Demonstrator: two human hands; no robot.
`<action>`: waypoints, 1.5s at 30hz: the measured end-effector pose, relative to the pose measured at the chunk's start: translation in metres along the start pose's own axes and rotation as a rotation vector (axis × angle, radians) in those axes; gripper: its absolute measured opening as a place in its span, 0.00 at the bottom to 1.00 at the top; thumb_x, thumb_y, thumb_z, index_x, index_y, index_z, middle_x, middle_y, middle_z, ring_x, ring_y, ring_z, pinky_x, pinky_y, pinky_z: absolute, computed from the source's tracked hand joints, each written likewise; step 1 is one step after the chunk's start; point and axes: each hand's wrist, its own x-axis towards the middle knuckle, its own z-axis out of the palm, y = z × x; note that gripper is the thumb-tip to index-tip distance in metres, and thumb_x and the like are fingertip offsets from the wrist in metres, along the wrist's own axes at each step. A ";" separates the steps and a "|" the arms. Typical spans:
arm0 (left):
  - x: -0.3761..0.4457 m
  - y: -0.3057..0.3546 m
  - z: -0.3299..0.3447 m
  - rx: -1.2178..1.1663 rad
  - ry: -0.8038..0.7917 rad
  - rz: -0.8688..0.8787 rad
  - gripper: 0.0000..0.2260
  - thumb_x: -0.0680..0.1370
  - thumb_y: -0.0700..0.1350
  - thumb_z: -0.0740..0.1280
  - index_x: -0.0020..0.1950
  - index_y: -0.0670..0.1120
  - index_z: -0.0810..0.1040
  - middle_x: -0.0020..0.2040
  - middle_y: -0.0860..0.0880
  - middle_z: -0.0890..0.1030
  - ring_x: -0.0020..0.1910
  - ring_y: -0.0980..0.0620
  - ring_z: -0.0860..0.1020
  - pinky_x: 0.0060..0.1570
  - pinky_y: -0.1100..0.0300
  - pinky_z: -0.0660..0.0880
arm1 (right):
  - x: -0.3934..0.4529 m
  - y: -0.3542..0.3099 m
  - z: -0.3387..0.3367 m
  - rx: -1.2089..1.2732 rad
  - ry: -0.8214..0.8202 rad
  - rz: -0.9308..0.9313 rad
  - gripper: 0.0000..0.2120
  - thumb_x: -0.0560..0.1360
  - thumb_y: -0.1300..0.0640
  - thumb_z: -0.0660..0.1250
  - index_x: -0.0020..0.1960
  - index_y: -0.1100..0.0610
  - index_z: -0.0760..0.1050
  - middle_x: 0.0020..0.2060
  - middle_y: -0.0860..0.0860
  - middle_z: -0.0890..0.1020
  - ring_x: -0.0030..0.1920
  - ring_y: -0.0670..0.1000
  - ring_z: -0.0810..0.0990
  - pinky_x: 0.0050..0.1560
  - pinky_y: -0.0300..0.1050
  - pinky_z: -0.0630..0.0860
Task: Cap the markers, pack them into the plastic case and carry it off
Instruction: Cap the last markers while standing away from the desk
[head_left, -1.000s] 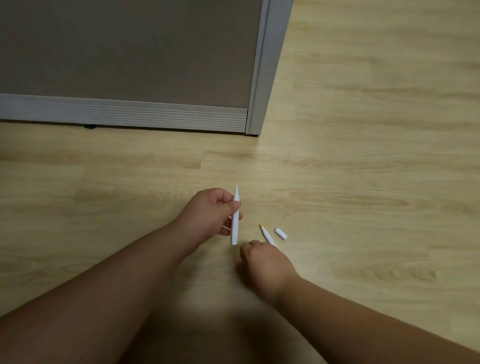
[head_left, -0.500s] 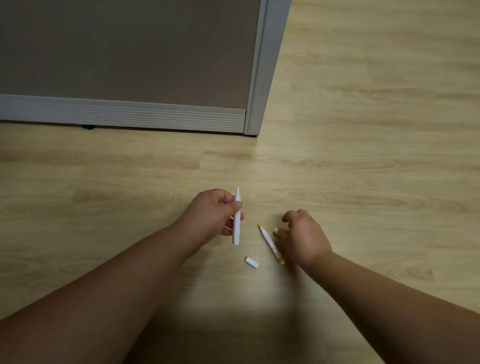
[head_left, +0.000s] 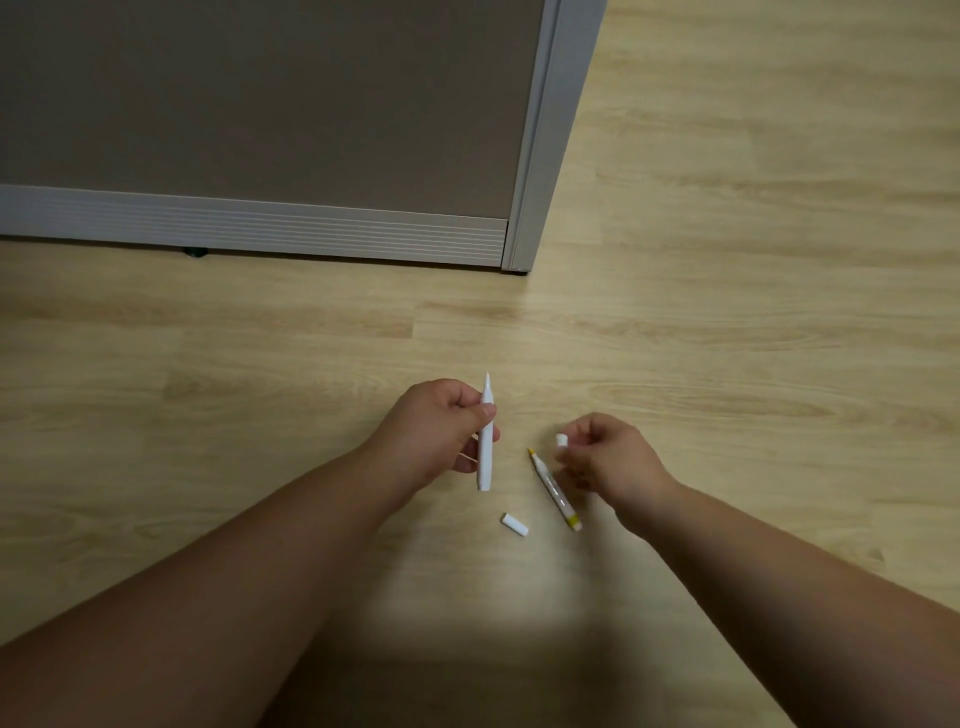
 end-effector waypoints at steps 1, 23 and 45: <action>0.000 0.001 0.000 -0.006 0.000 0.003 0.06 0.81 0.43 0.67 0.52 0.40 0.81 0.44 0.44 0.86 0.38 0.50 0.83 0.44 0.50 0.82 | -0.007 -0.012 0.001 0.204 -0.107 0.062 0.05 0.73 0.67 0.70 0.45 0.59 0.77 0.34 0.54 0.80 0.32 0.51 0.78 0.33 0.45 0.74; -0.007 0.012 -0.017 -0.088 -0.011 0.048 0.07 0.81 0.43 0.67 0.53 0.41 0.80 0.42 0.44 0.87 0.39 0.49 0.85 0.40 0.53 0.82 | -0.048 -0.077 0.029 0.444 -0.477 0.193 0.04 0.74 0.69 0.68 0.48 0.64 0.79 0.39 0.57 0.83 0.38 0.50 0.82 0.45 0.44 0.83; -0.018 0.008 -0.009 0.168 -0.078 0.128 0.03 0.79 0.41 0.68 0.51 0.45 0.82 0.44 0.47 0.86 0.48 0.48 0.85 0.49 0.48 0.82 | -0.038 -0.091 0.015 0.319 0.009 -0.233 0.12 0.71 0.69 0.72 0.52 0.59 0.77 0.31 0.51 0.80 0.38 0.53 0.83 0.36 0.47 0.77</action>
